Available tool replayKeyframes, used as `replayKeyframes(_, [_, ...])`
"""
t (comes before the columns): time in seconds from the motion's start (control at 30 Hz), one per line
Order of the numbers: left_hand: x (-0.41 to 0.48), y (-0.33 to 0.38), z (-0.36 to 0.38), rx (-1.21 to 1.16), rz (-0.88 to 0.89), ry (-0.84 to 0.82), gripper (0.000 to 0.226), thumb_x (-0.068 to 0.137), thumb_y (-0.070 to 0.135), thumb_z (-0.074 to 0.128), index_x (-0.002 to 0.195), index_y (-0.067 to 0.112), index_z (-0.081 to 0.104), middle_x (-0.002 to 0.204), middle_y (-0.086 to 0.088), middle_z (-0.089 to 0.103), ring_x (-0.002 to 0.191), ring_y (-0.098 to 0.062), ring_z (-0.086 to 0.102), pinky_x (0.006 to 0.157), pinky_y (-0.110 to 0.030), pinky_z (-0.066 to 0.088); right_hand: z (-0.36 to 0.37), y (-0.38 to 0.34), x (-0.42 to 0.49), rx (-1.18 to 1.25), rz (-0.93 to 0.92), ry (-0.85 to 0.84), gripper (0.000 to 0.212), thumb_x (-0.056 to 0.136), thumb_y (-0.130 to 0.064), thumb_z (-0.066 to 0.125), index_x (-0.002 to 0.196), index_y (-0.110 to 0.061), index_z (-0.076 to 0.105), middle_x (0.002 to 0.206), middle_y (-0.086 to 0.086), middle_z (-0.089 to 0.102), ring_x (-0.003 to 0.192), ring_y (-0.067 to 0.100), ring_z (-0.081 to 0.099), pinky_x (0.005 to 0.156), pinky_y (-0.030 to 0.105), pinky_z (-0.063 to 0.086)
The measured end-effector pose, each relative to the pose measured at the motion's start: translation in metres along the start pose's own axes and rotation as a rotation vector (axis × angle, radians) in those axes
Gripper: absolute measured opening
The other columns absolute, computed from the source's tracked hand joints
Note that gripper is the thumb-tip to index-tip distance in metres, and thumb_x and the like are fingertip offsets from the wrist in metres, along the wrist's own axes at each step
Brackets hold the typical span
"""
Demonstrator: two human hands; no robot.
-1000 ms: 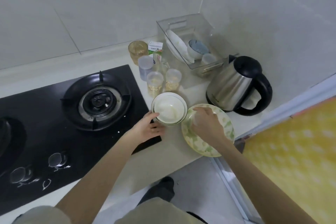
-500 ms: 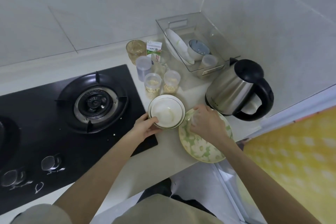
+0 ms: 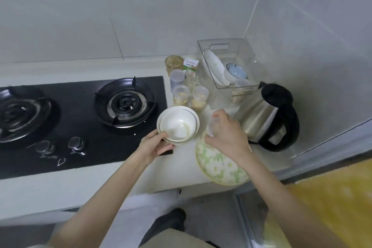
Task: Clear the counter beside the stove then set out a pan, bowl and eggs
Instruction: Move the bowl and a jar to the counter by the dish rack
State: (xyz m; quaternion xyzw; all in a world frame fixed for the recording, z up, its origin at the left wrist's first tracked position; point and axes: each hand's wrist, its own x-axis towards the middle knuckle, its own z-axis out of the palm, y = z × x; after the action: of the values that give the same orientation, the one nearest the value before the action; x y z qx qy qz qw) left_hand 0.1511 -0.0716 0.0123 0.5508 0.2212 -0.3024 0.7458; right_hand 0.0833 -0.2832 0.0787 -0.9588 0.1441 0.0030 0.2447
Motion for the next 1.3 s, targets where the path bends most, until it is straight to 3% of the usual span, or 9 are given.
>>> replayKeyframes(0.13, [-0.054,-0.01,-0.016,-0.089,0.077,0.061,0.027,0.083,0.001,0.06,0.109,0.008,0.065,0.099,-0.023,0.069,0.088,-0.036,0.07,0.063,-0.025,0.06,-0.005,-0.013,-0.022,0.005,-0.144,0.031,0.053,0.07,-0.034,0.068,0.114,-0.027,0.039,0.114,-0.007,0.054,0.107,0.026,0.049,0.068,0.036,0.042])
replayKeyframes(0.27, [-0.108,-0.023,-0.043,-0.163,0.155,0.124,0.029,0.084,0.003,0.059,0.113,0.006,0.064,0.102,-0.022,0.069,0.1,-0.036,0.068,0.062,-0.023,0.058,-0.002,-0.035,-0.04,0.01,-0.291,-0.008,0.052,0.07,-0.035,0.066,0.114,-0.027,0.04,0.116,-0.007,0.054,0.108,0.025,0.047,0.073,0.037,0.045])
replayKeyframes(0.5, [-0.209,-0.056,-0.113,-0.332,0.304,0.371,0.018,0.086,0.003,0.057,0.103,0.005,0.064,0.092,-0.026,0.07,0.086,-0.034,0.072,0.068,-0.024,0.06,0.027,-0.119,-0.078,0.032,-0.596,-0.147,0.057,0.07,-0.036,0.07,0.117,-0.03,0.038,0.119,-0.011,0.051,0.111,0.019,0.045,0.074,0.032,0.04])
replayKeyframes(0.7, [-0.304,-0.098,-0.185,-0.542,0.433,0.624,0.02,0.086,0.002,0.058,0.104,0.007,0.063,0.087,-0.024,0.072,0.078,-0.031,0.073,0.055,-0.021,0.057,0.073,-0.212,-0.139,0.051,-0.877,-0.289,0.056,0.07,-0.039,0.07,0.115,-0.031,0.039,0.116,-0.011,0.05,0.11,0.018,0.044,0.074,0.032,0.04])
replayKeyframes(0.87, [-0.387,-0.146,-0.243,-0.703,0.519,0.793,0.021,0.087,-0.001,0.055,0.105,0.009,0.061,0.083,-0.02,0.072,0.068,-0.028,0.072,0.054,-0.023,0.058,0.117,-0.286,-0.219,0.034,-1.082,-0.395,0.056,0.071,-0.039,0.066,0.117,-0.031,0.036,0.119,-0.009,0.049,0.112,0.02,0.044,0.073,0.033,0.04])
replayKeyframes(1.03, [-0.488,-0.215,-0.313,-0.854,0.613,0.995,0.021,0.087,-0.002,0.054,0.105,0.005,0.061,0.075,-0.013,0.071,0.071,-0.028,0.071,0.055,-0.024,0.057,0.168,-0.359,-0.343,0.057,-1.274,-0.492,0.052,0.072,-0.036,0.065,0.116,-0.03,0.039,0.116,-0.01,0.05,0.109,0.019,0.047,0.071,0.031,0.038])
replayKeyframes(1.17, [-0.557,-0.267,-0.36,-0.926,0.625,1.125,0.021,0.085,-0.001,0.056,0.104,0.005,0.064,0.091,-0.017,0.069,0.086,-0.033,0.067,0.06,-0.025,0.059,0.204,-0.403,-0.437,0.043,-1.397,-0.567,0.05,0.072,-0.032,0.063,0.115,-0.028,0.039,0.115,-0.009,0.05,0.106,0.021,0.045,0.07,0.031,0.036])
replayKeyframes(1.3, [-0.629,-0.324,-0.4,-1.01,0.646,1.255,0.019,0.085,0.0,0.057,0.102,0.005,0.065,0.095,-0.017,0.067,0.086,-0.033,0.067,0.061,-0.026,0.059,0.234,-0.443,-0.54,0.078,-1.557,-0.653,0.051,0.072,-0.034,0.064,0.116,-0.027,0.041,0.115,-0.01,0.051,0.106,0.02,0.046,0.069,0.032,0.039])
